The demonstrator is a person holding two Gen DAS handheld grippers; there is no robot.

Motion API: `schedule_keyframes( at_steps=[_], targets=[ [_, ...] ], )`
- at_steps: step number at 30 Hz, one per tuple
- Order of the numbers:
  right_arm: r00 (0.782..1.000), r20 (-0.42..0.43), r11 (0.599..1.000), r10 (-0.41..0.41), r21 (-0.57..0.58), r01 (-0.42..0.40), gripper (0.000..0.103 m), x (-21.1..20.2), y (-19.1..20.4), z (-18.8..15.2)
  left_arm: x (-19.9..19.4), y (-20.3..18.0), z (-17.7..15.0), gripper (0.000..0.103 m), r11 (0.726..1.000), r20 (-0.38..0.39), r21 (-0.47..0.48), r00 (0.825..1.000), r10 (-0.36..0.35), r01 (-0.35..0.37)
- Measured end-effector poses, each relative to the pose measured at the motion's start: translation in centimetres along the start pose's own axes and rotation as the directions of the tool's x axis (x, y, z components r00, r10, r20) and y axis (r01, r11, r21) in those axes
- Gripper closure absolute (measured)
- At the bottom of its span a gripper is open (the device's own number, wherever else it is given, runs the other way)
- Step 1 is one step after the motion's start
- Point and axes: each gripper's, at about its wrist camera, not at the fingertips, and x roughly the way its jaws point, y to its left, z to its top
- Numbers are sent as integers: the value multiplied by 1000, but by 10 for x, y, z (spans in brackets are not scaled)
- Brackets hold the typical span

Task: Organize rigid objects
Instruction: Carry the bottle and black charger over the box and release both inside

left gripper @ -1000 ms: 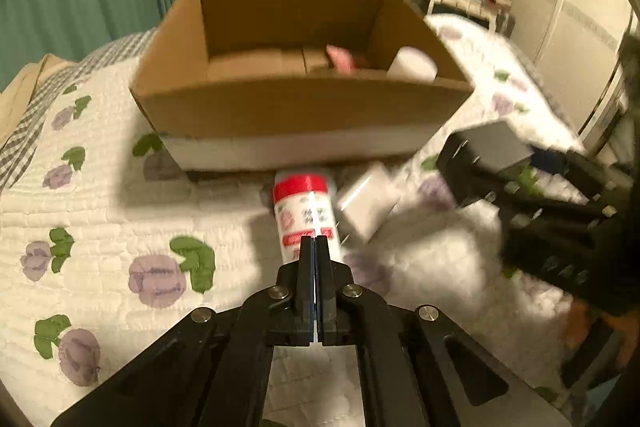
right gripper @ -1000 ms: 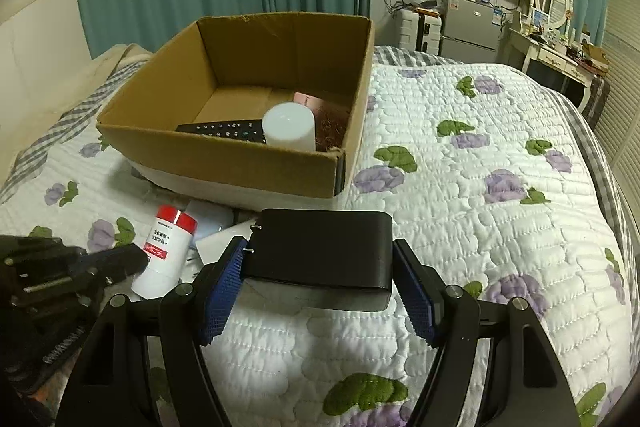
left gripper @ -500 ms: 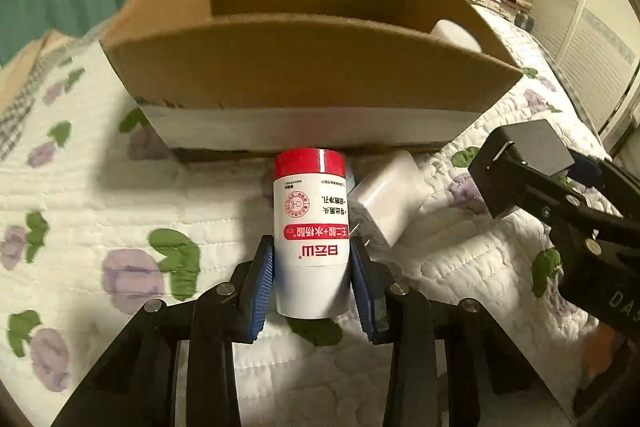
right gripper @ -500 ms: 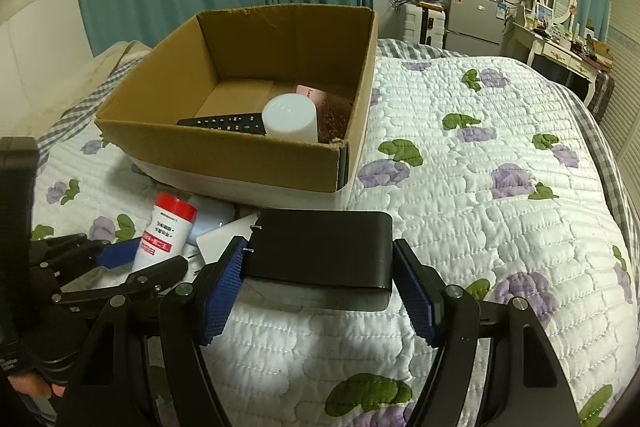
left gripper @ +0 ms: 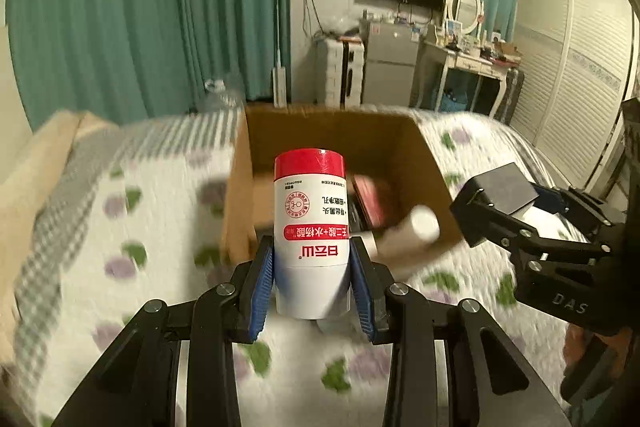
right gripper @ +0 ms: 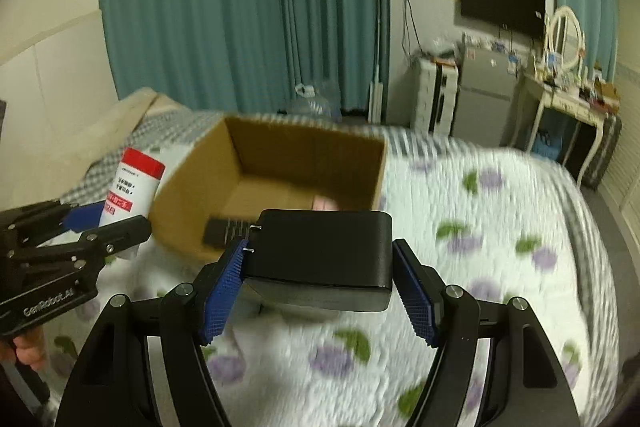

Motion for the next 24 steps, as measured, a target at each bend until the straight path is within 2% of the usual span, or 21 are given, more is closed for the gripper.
schedule_keyframes(
  at_steps=[3,8,12,15,18,21,24],
  targets=[
    [1000,28,1000,7,-24,-6,32,11,-1,26,20,5,30,67,1000,4,11,1000,1,-1],
    [999,30,999,18,-49,-17,32,46,-7,58,73,10,54,67,1000,-43,10,999,-6,6],
    [1000,13,997,9,-71,-8,32,73,-10,63,118,8,50,67,999,-100,27,995,23,-20],
    [1000,-14,997,23,-70,-24,32,89,-15,58,137,5,44,67,998,-128,48,991,47,-41],
    [999,-36,997,34,-62,-36,32,96,-17,54,145,-2,39,66,996,-120,81,991,58,-49],
    [999,-35,998,33,-59,-35,32,94,-20,52,147,-3,36,60,996,-128,74,990,53,-44],
    [999,-25,998,40,-44,-41,32,87,-24,52,135,-2,38,45,994,-75,76,993,88,-82]
  ],
)
